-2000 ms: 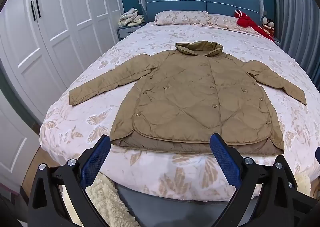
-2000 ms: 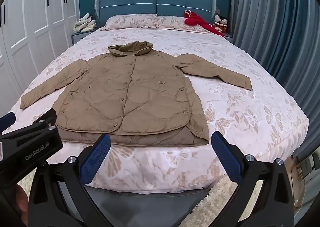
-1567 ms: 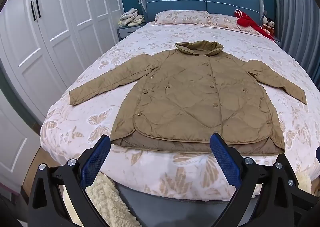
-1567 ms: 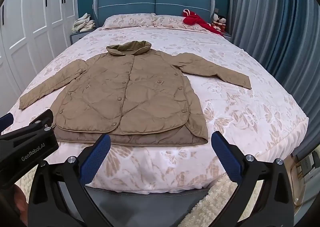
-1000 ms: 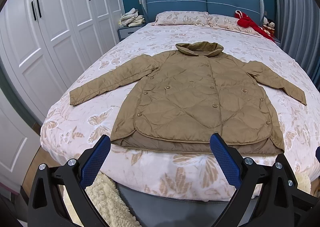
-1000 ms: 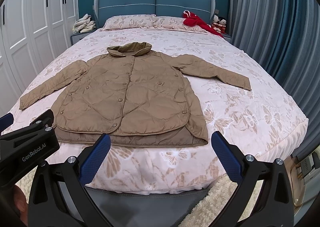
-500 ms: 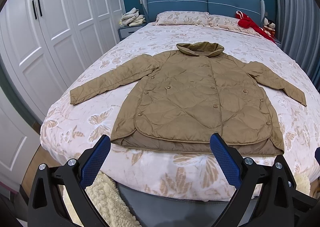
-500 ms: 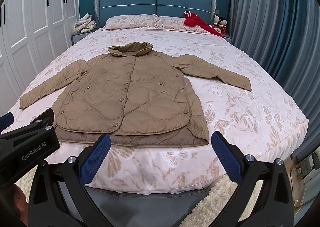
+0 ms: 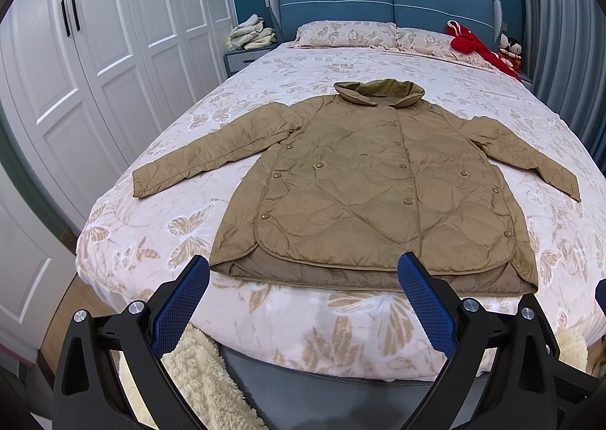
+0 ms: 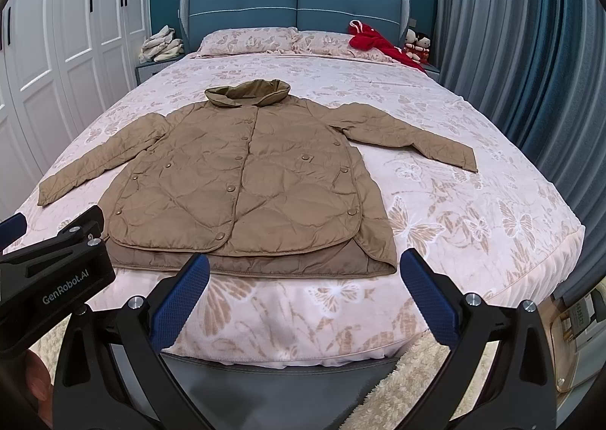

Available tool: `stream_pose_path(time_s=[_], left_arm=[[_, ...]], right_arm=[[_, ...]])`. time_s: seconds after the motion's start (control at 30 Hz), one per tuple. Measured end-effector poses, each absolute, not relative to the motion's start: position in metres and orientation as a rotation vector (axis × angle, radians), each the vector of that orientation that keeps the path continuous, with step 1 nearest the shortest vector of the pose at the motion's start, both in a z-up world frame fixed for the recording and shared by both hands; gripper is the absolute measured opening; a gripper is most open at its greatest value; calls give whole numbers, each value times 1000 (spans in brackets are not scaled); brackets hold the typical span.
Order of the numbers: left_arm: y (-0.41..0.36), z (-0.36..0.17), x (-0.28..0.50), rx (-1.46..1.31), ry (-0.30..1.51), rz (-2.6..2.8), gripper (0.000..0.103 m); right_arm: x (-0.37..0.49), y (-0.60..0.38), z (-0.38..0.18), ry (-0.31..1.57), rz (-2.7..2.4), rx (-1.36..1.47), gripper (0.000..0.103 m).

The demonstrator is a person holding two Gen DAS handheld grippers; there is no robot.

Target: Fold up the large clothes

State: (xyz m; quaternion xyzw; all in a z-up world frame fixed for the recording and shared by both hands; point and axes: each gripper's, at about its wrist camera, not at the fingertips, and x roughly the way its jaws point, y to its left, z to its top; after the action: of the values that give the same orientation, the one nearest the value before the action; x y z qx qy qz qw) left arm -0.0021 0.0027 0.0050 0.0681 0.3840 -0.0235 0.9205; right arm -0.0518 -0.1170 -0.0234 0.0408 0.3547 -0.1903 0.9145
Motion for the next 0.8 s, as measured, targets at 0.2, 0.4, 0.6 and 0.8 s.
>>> stream_pose_path(time_s=[0.2,0.4,0.6,0.8], left_arm=[[3,3,-1,136,789,-49,98],[2,4,-1,136,789,-50,98],[2,7,-2,137,790,-51,98],[2,4,-1,136,788,-49,98]], right_arm=[[-52,-117,-24,730,-392,82,98],[-52,-117,-24,729,-392,83,98],[-52,-117,-24,730,-391,83,98],[-51,-116,-23,728,-391,83,98]])
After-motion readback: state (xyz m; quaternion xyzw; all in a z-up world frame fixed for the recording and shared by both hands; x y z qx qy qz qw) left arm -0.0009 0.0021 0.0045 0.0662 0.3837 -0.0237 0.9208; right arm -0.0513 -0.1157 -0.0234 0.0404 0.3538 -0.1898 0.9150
